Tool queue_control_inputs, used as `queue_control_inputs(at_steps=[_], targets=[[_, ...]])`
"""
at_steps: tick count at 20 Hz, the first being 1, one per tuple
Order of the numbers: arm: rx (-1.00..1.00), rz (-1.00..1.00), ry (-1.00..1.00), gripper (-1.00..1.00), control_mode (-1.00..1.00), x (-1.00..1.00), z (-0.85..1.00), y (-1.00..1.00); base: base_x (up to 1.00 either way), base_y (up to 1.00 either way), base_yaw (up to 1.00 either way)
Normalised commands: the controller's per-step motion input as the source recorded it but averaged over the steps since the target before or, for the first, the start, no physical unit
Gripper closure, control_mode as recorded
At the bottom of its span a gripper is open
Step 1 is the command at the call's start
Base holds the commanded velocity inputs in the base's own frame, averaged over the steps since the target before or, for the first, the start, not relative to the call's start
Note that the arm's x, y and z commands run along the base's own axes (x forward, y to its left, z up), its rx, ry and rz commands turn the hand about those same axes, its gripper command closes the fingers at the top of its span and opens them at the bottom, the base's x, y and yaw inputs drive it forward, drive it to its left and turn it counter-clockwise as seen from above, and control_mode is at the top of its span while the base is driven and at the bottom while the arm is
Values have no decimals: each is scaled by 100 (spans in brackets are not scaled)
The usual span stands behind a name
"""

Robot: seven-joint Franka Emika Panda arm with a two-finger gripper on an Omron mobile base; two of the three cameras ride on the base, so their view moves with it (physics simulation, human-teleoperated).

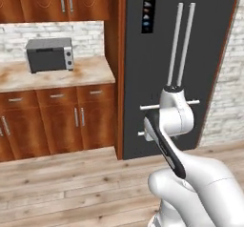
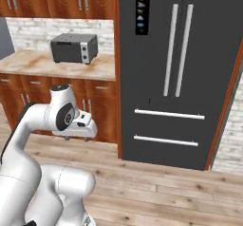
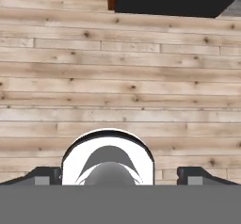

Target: Place one of the steaks on the plate and the other in the bowl. Then place the bowl in the fridge.

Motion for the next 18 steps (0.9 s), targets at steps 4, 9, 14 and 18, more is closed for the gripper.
queue_control_inputs(at_steps=[4, 9, 14, 18], targets=[[0, 0, 0, -100, 100, 0, 0, 0, 44, -100, -16], [0, 0, 0, -100, 100, 0, 0, 0, 50, -100, -9], [0, 0, 0, -100, 100, 0, 0, 0, 34, -40, -1], [0, 0, 0, -100, 100, 0, 0, 0, 29, 6, -5]])
